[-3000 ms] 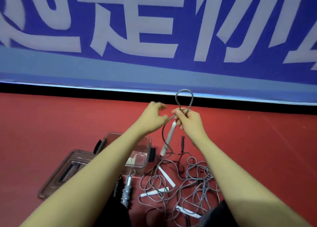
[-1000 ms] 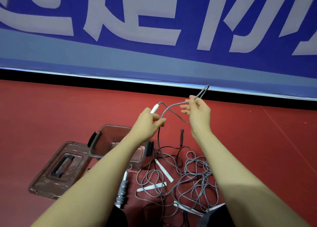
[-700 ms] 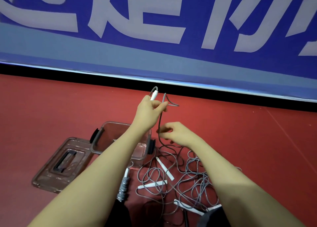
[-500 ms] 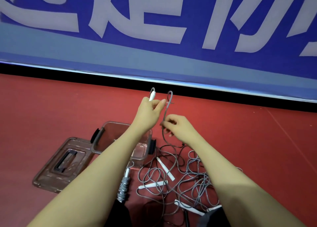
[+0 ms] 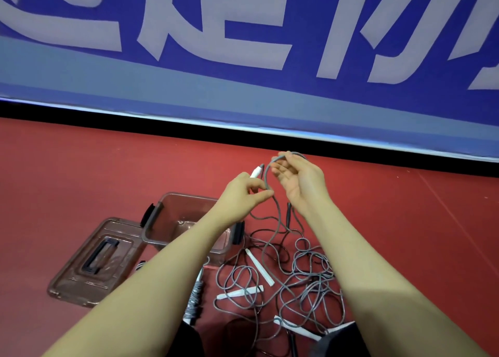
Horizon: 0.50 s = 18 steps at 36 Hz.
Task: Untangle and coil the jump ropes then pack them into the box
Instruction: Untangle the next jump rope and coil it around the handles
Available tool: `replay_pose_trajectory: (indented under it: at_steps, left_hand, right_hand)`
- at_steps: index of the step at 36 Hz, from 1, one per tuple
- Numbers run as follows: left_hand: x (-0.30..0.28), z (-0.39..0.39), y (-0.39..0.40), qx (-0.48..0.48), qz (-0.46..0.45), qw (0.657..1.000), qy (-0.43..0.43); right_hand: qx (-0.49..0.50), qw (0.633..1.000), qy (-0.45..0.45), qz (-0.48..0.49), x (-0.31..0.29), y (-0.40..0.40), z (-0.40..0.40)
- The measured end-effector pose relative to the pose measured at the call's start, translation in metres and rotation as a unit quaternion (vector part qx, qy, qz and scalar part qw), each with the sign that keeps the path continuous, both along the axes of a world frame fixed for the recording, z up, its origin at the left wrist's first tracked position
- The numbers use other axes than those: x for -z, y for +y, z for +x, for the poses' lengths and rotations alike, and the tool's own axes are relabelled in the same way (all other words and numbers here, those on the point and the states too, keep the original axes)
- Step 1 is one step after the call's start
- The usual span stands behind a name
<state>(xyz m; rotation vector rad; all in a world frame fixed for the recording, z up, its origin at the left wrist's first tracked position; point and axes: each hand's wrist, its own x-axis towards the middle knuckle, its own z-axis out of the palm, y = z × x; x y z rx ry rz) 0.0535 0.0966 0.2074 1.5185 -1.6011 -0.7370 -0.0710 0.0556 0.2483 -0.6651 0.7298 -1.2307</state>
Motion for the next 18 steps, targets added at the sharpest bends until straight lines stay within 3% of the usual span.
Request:
replay_pose_trajectory:
  at_steps: [3,5,8,10,11,14,18]
  left_hand:
    - [0.000,-0.002,-0.003,-0.038,-0.010,0.999,0.000]
    - [-0.002,-0.001,-0.007,-0.071,-0.026,0.997,0.001]
    - [-0.007,0.003,-0.010,-0.109,-0.046,0.993,0.021]
    - [-0.009,0.006,-0.013,-0.120,-0.052,0.991,0.025]
    - [-0.009,0.008,-0.013,-0.123,-0.054,0.991,0.026]
    - [-0.015,0.011,-0.014,-0.120,-0.054,0.991,0.035]
    - [-0.017,0.010,-0.013,-0.088,0.016,0.995,0.037]
  right_hand:
    - [-0.007,0.998,0.058,-0.011,0.004,-0.002,-0.003]
    - [-0.027,0.978,0.206,-0.029,0.015,-0.004,-0.007]
    - [-0.135,0.867,0.470,-0.096,0.034,-0.003,-0.015]
    - [-0.227,0.792,0.551,-0.128,0.042,0.000,-0.016]
    - [-0.250,0.779,0.559,-0.132,0.046,0.002,-0.016]
    - [-0.224,0.801,0.536,-0.145,0.050,0.001,-0.014]
    - [-0.131,0.863,0.469,-0.131,0.050,-0.003,-0.011]
